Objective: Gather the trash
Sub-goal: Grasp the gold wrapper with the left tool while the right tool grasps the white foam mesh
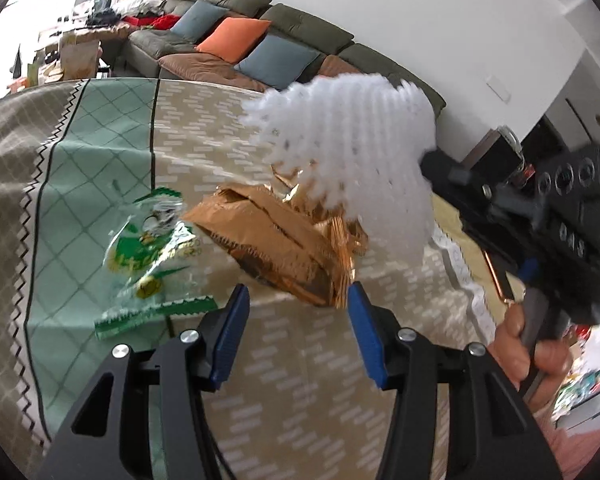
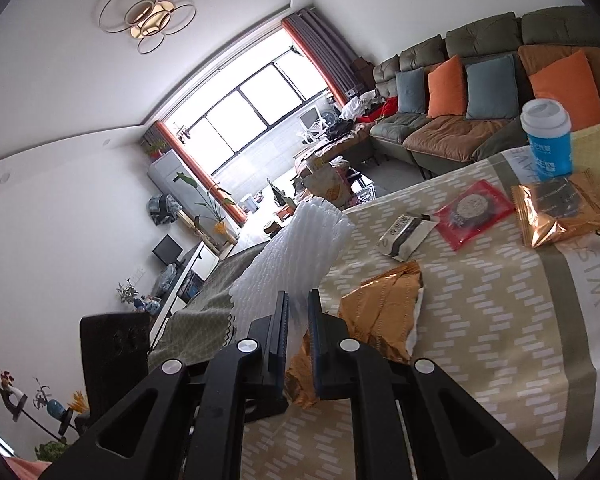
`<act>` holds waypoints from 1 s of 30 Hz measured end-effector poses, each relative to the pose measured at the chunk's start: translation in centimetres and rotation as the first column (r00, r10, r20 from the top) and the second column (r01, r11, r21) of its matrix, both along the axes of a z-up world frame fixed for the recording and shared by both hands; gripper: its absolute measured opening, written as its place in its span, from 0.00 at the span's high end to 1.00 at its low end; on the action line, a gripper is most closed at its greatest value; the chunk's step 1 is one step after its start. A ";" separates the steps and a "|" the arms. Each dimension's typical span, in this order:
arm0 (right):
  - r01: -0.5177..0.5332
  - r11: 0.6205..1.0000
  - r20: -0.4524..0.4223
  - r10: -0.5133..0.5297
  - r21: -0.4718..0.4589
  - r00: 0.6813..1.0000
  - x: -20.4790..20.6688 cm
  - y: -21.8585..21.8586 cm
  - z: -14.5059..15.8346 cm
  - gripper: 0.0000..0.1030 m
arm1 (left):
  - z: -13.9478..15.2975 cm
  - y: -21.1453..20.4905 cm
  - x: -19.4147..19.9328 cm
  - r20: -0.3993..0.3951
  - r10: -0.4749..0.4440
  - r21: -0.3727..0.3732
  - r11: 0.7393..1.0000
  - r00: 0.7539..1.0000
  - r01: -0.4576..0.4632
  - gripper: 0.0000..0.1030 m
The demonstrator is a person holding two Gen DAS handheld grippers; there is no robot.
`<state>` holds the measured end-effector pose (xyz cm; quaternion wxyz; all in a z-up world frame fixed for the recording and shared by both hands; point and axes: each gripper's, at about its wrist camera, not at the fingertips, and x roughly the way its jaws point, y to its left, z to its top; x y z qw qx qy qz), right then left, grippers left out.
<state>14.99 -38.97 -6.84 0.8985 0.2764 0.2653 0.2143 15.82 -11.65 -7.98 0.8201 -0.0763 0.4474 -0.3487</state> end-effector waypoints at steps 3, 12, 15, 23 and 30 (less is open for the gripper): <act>0.004 1.000 -0.010 -0.004 0.006 1.000 0.2 -0.2 -0.3 0.90 | 0.1 -0.1 0.6 -0.017 0.016 -0.023 1.000 1.000 -0.016 0.50; 0.013 1.000 -0.028 -0.013 0.013 1.000 0.3 -0.9 -1.0 0.90 | -1.1 0.1 1.8 -0.082 0.036 -0.074 0.996 0.996 -0.043 0.93; 0.021 1.000 -0.033 -0.020 0.016 0.999 0.2 -1.2 -1.2 0.90 | -0.9 0.3 1.5 -0.066 0.039 -0.089 0.995 0.997 -0.045 0.93; 0.053 0.999 -0.042 -0.054 -0.008 0.998 0.6 -2.1 -1.4 0.90 | -0.5 1.0 1.3 -0.069 0.067 -0.070 0.995 0.995 -0.072 0.72; 0.082 0.990 -0.116 -0.095 -0.117 0.989 2.2 -1.7 -2.6 0.90 | -0.2 1.8 2.3 -0.082 0.113 -0.061 0.991 0.990 -0.118 0.46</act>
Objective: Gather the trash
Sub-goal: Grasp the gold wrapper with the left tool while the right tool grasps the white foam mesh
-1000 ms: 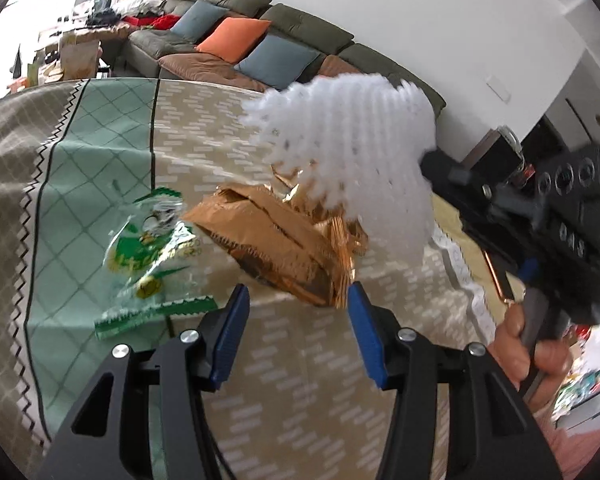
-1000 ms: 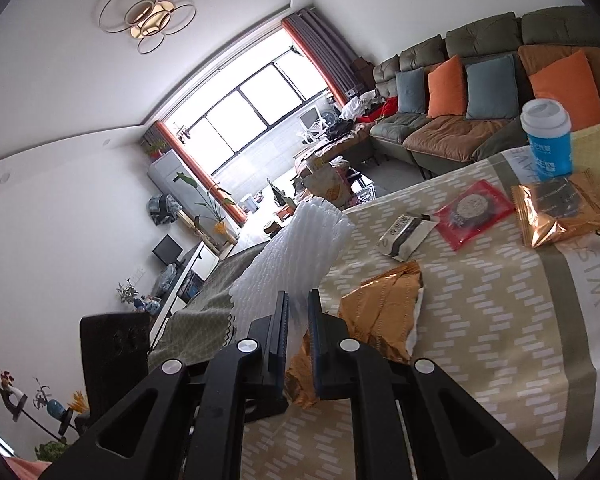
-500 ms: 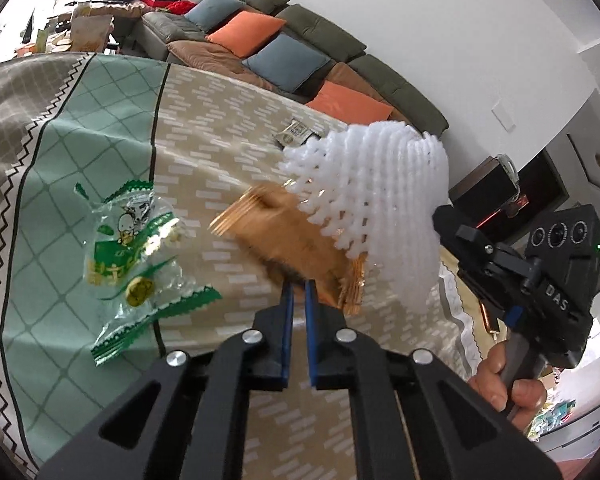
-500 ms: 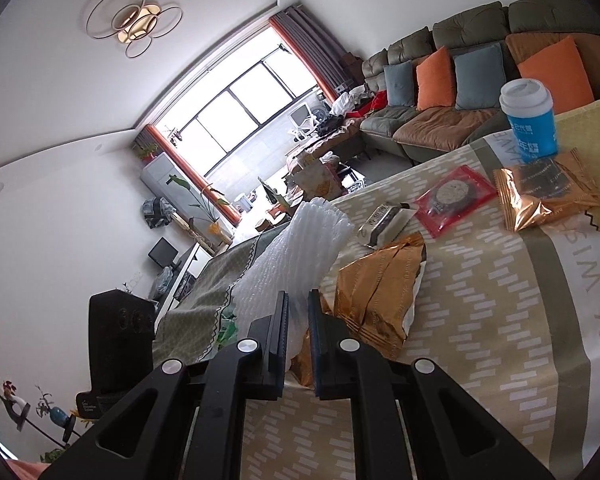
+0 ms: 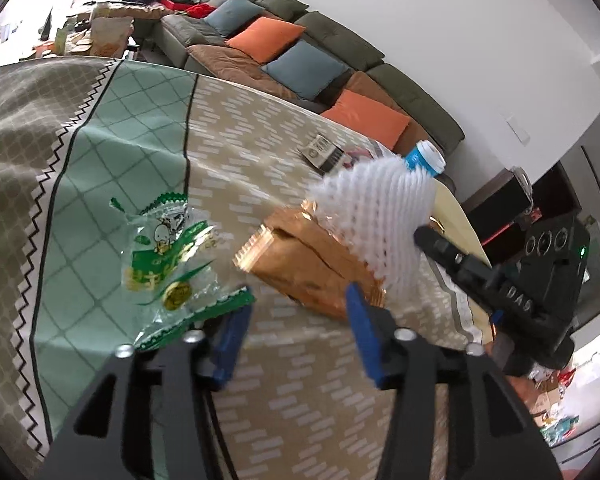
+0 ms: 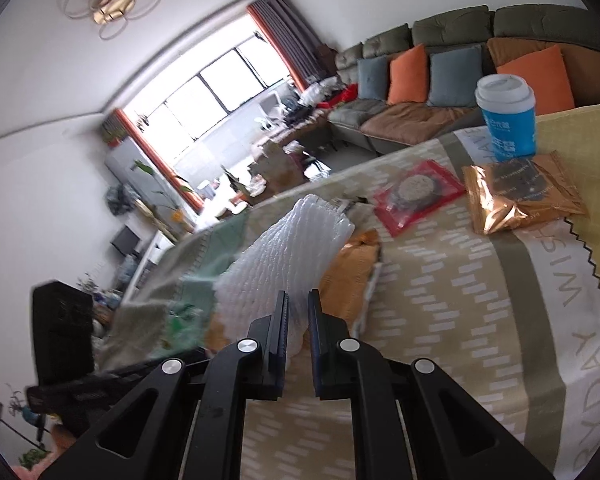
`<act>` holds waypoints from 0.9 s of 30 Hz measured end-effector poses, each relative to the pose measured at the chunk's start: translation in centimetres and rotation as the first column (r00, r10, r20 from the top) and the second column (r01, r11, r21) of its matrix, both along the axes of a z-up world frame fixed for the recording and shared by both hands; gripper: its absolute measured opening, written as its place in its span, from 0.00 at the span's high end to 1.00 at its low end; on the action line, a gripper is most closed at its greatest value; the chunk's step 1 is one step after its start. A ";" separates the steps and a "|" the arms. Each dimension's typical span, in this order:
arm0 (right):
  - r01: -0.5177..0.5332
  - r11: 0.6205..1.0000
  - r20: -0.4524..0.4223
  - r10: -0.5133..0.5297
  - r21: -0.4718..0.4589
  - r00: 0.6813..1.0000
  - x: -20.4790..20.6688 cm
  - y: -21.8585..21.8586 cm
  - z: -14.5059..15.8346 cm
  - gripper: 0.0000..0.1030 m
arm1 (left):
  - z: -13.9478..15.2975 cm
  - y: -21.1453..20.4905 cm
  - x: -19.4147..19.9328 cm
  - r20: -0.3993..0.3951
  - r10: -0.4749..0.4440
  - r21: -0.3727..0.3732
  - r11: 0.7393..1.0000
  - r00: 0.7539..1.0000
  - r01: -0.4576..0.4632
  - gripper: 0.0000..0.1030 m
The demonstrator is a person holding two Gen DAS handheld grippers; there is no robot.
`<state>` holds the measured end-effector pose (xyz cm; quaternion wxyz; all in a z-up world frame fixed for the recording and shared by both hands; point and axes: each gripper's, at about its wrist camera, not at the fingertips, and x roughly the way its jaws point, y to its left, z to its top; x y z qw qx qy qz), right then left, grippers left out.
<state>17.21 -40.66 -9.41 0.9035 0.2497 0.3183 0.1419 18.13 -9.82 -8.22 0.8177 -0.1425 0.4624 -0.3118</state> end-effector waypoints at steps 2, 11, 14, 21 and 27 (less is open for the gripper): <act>0.015 0.999 -0.021 -0.016 -0.040 1.000 0.2 0.1 -0.3 0.90 | 0.0 -0.3 0.4 -0.007 -0.003 -0.002 1.000 1.000 0.003 0.40; 0.017 0.998 -0.047 -0.019 -0.058 0.999 0.5 0.1 -0.6 0.90 | -0.3 -2.2 1.0 0.010 -0.046 0.012 0.999 0.999 0.046 0.44; 0.017 0.998 -0.047 -0.020 -0.057 0.999 0.5 0.1 -0.6 0.90 | -0.5 -2.9 1.3 -0.003 -0.059 -0.003 0.998 0.998 0.059 0.64; -0.004 1.000 -0.023 0.003 -0.031 1.000 0.1 0.3 -0.1 0.90 | -0.1 -2.6 0.7 0.024 -0.060 -0.039 0.997 0.998 0.061 0.92; -0.033 0.999 0.040 0.032 0.027 0.999 -1.0 0.5 0.8 0.90 | 0.9 -1.7 -1.2 0.065 -0.066 -0.034 0.997 0.996 0.068 0.93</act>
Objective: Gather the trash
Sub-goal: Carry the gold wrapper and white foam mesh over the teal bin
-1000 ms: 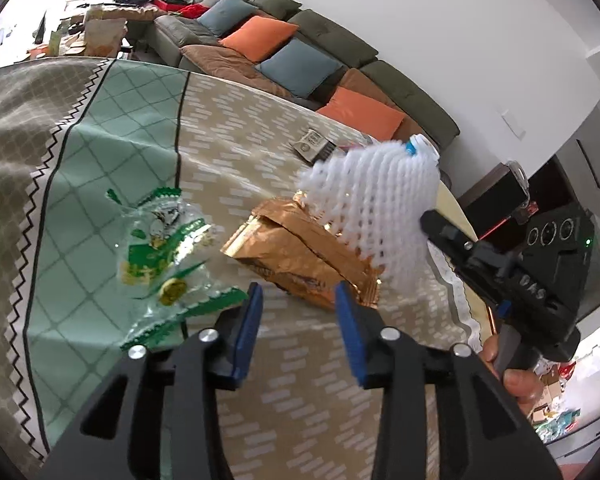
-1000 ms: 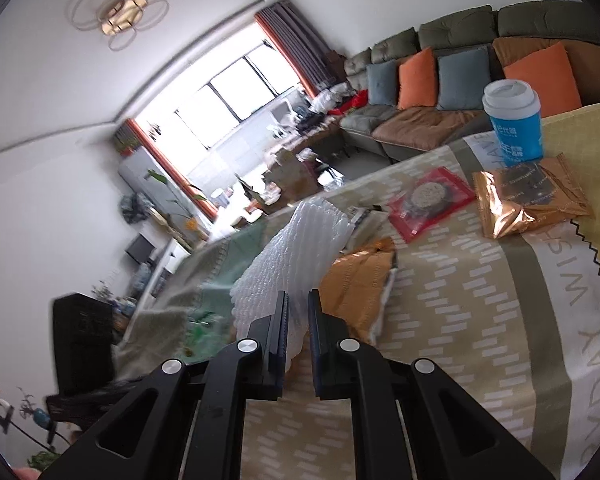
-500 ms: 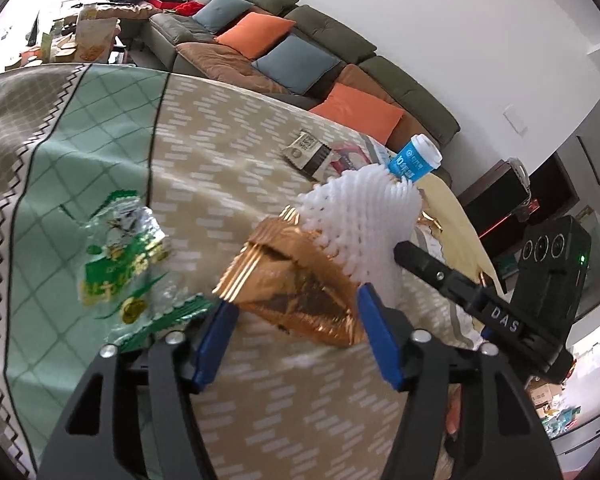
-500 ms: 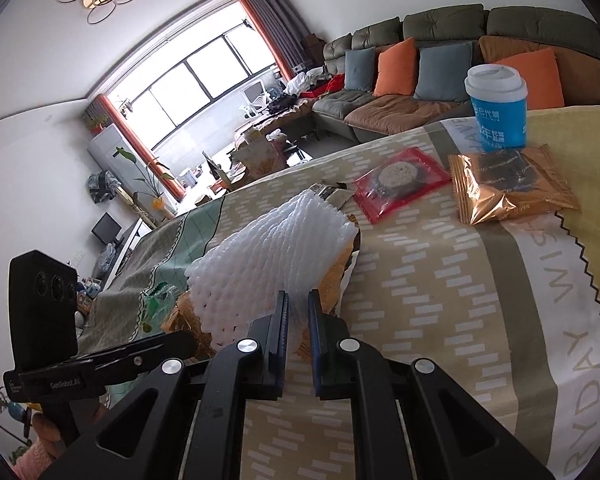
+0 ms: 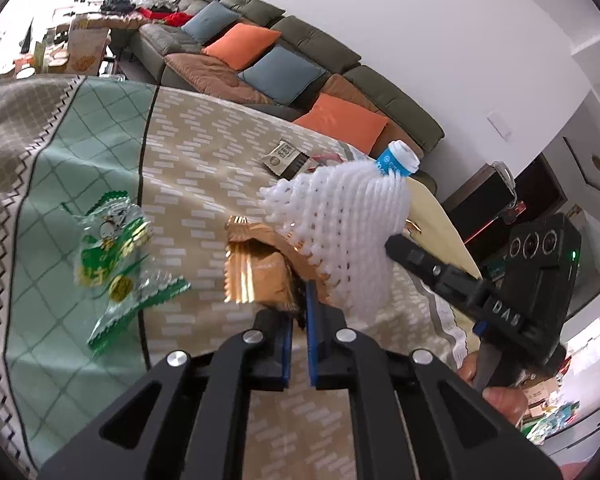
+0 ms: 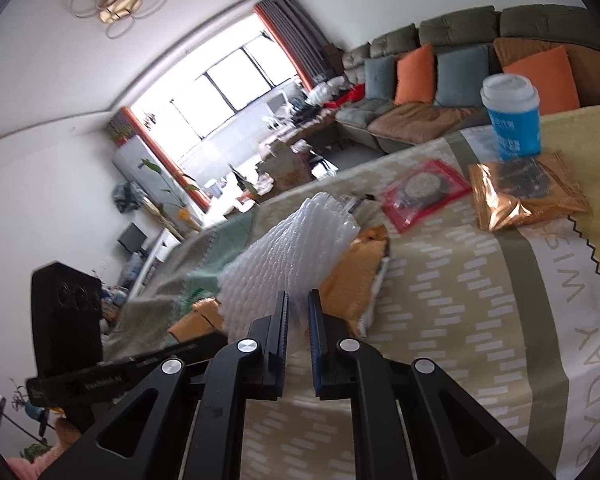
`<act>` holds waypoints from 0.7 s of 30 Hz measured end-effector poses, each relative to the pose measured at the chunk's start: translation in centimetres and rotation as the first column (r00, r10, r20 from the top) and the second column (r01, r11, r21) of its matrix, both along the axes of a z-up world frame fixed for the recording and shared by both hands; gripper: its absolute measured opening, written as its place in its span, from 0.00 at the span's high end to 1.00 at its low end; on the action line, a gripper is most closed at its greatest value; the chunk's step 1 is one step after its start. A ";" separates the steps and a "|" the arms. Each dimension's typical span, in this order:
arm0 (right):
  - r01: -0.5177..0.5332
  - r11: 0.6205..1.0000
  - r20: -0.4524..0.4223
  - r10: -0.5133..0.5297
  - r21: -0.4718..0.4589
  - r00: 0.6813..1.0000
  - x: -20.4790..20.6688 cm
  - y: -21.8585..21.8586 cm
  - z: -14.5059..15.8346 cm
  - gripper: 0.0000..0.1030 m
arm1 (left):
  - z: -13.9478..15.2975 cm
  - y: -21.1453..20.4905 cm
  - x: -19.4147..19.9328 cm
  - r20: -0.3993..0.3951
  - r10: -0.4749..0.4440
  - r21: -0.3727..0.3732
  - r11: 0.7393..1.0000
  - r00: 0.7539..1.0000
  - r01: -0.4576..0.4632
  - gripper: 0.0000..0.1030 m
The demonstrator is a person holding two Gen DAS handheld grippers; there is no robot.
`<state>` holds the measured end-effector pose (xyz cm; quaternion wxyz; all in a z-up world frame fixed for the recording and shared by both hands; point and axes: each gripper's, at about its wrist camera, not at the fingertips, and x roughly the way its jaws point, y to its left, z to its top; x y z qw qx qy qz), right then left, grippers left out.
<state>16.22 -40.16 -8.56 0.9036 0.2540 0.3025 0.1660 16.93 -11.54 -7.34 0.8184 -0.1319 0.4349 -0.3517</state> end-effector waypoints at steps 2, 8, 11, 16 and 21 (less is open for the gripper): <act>-0.012 1.000 0.027 0.011 0.018 1.000 -0.5 0.0 0.7 0.90 | 0.5 0.6 -1.0 0.025 -0.005 0.003 1.000 1.000 0.004 0.93; -0.062 0.997 0.107 0.056 0.055 0.993 -2.0 1.2 3.2 0.90 | 2.4 2.7 -4.0 0.111 -0.025 0.021 1.000 0.993 0.023 0.93; -0.095 0.994 0.135 0.086 0.061 0.987 -2.4 2.3 4.2 0.90 | 3.3 4.5 -5.7 0.157 -0.018 0.028 1.000 0.988 0.013 0.93; -0.169 0.984 0.155 0.160 0.051 0.975 -2.8 4.9 5.1 0.90 | 4.4 8.2 -8.4 0.211 0.024 0.037 0.999 0.977 -0.033 0.93; -0.257 0.966 0.151 0.249 0.037 0.957 -2.4 8.7 5.2 0.90 | 4.6 12.2 -10.1 0.219 0.097 0.022 0.994 0.971 -0.104 0.93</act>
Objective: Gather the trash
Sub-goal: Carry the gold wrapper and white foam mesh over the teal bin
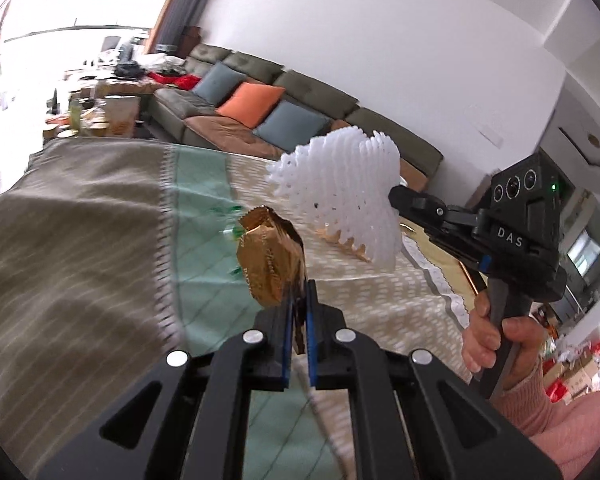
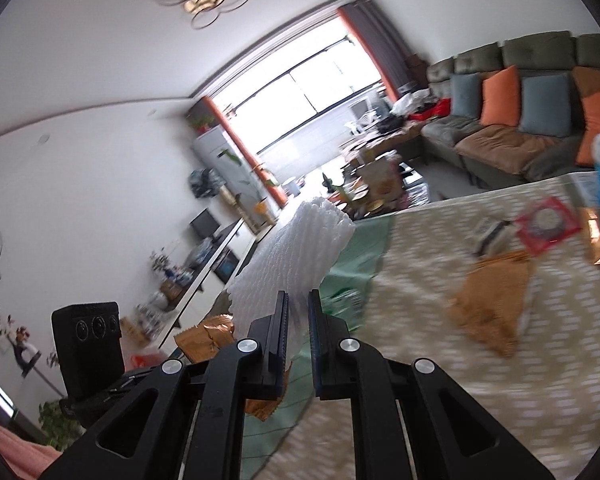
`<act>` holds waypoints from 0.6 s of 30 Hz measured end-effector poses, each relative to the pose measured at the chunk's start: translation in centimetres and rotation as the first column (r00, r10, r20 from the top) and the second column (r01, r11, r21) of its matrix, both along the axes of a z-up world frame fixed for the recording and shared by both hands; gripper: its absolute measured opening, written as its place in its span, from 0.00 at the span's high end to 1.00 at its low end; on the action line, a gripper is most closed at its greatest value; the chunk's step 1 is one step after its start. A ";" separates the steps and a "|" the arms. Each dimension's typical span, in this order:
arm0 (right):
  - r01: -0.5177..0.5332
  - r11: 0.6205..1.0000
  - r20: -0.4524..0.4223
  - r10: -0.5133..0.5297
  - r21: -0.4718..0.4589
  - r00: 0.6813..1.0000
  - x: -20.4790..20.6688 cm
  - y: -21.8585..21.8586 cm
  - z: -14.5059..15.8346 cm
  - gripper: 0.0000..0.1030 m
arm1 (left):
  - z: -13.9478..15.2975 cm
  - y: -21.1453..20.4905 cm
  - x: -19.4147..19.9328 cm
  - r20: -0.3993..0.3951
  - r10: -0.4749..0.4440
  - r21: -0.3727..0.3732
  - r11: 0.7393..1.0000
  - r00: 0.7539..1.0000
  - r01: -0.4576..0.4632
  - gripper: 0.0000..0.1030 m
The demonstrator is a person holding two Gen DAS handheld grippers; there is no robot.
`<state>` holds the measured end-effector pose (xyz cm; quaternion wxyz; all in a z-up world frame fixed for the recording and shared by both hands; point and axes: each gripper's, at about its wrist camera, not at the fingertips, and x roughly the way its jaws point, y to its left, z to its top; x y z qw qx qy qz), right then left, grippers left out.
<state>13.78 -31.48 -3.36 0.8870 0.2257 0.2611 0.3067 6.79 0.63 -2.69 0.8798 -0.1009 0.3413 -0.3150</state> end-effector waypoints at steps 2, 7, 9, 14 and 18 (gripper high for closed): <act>-0.031 1.000 -0.004 0.031 -0.004 1.000 0.1 1.4 -0.1 0.90 | 0.0 1.9 -0.8 0.000 0.039 -0.007 0.999 0.999 -0.039 0.93; -0.112 0.994 -0.020 0.111 -0.021 0.994 0.7 5.3 -0.7 0.90 | 0.1 6.1 -2.8 0.007 0.132 -0.012 0.991 0.991 -0.132 0.93; -0.139 0.990 -0.023 0.138 -0.026 0.990 1.0 6.5 -0.7 0.90 | 0.2 7.5 -3.3 0.010 0.161 -0.015 0.987 0.987 -0.161 0.93; -0.219 0.975 -0.030 0.218 -0.040 0.976 1.5 10.4 -0.8 0.90 | 0.4 11.4 -4.8 0.013 0.253 -0.022 0.967 0.967 -0.252 0.93; -0.271 0.961 -0.030 0.269 -0.051 0.963 1.7 13.3 -0.7 0.90 | 0.7 14.0 -5.8 0.017 0.319 -0.021 0.948 0.948 -0.319 0.93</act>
